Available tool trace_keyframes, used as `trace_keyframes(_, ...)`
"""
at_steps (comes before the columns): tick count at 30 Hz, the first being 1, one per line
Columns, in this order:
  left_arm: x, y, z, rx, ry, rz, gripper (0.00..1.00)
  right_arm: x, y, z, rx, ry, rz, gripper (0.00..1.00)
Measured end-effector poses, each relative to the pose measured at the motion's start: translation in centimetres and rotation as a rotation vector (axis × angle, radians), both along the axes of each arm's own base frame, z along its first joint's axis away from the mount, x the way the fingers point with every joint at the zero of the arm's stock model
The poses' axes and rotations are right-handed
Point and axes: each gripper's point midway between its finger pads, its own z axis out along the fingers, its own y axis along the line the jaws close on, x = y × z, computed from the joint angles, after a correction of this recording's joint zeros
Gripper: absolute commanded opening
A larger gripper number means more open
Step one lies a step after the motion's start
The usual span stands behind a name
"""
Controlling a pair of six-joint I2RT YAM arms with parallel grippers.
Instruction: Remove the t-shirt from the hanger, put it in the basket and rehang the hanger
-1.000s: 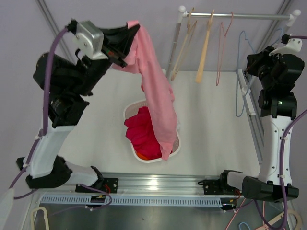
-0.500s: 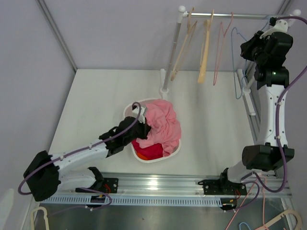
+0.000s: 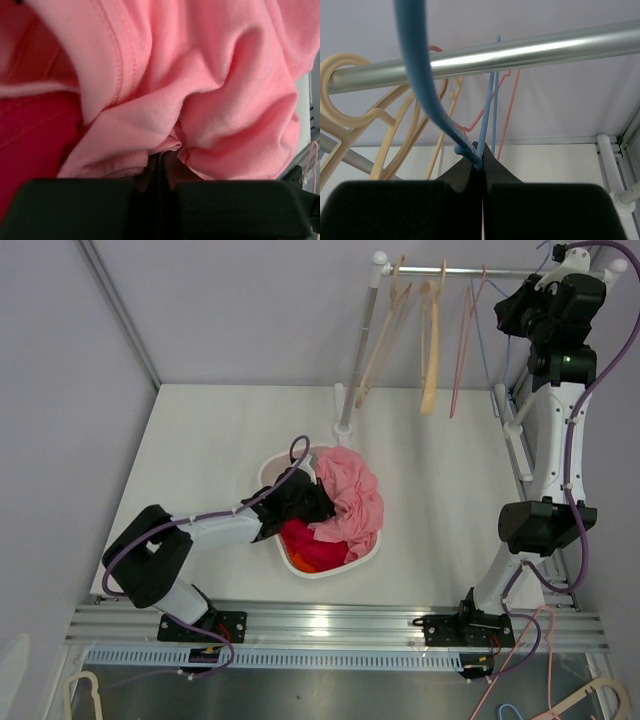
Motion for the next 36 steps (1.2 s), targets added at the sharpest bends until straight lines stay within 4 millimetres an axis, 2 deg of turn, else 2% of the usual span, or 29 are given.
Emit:
trace_keyframes(1,0.0,-0.3,0.0,-0.014,0.009,-0.006,0.58,0.4,0.0,0.2,0.002,-0.007,0.002,0.0)
trace_keyframes(3,-0.1,-1.2,0.7,-0.071,0.023,-0.032,0.79,1.3,0.1,0.6,0.004,-0.021,0.01,0.0)
trace_keyframes(4,-0.2,-1.6,1.2,-0.093,0.017,-0.043,0.99,1.8,0.1,0.9,0.002,-0.034,0.011,0.0)
trace_keyframes(6,-0.6,-2.2,2.8,-0.147,-0.001,-0.069,1.0,2.6,0.1,0.6,0.002,-0.035,0.013,0.0)
trace_keyframes(9,-1.3,-1.2,3.9,-0.154,-0.029,-0.063,1.0,3.7,0.0,-0.7,0.009,-0.012,0.013,0.0)
trace_keyframes(12,-2.2,0.7,5.5,-0.131,-0.077,-0.042,1.0,5.1,0.0,-2.4,0.026,0.018,0.013,0.0)
trace_keyframes(18,-4.5,5.1,12.4,-0.141,-0.251,-0.011,0.99,7.4,0.1,-6.5,0.062,0.095,0.017,0.0)
trace_keyframes(21,-5.6,7.3,14.7,-0.145,-0.318,0.017,1.0,7.8,0.3,-7.6,0.068,0.118,0.028,0.0)
trace_keyframes(24,-6.5,8.9,15.6,-0.133,-0.347,0.036,1.0,7.7,0.6,-8.0,0.073,0.127,0.032,0.14)
trace_keyframes(25,-6.7,9.2,15.6,-0.129,-0.348,0.042,0.99,7.3,0.7,-8.3,0.076,0.14,0.031,0.26)
trace_keyframes(27,-6.9,9.9,15.3,-0.108,-0.345,0.053,1.0,6.5,1.0,-9.6,0.087,0.182,0.025,0.38)
trace_keyframes(28,-7.0,10.1,15.0,-0.098,-0.339,0.056,0.99,6.0,1.2,-10.4,0.089,0.209,0.024,0.51)
trace_keyframes(30,-7.2,10.7,14.6,-0.074,-0.33,0.066,0.99,4.7,1.7,-11.5,0.091,0.254,0.02,0.66)
trace_keyframes(31,-7.3,11.0,14.3,-0.056,-0.326,0.07,0.99,4.0,1.8,-11.8,0.088,0.272,0.013,0.83)
trace_keyframes(33,-7.5,11.6,14.1,-0.033,-0.332,0.077,0.99,2.3,2.0,-11.5,0.064,0.279,-0.016,0.99)
trace_keyframes(36,-7.7,13.0,14.7,-0.009,-0.373,0.101,0.99,-0.8,2.0,-8.6,0.01,0.228,-0.073,1.0)
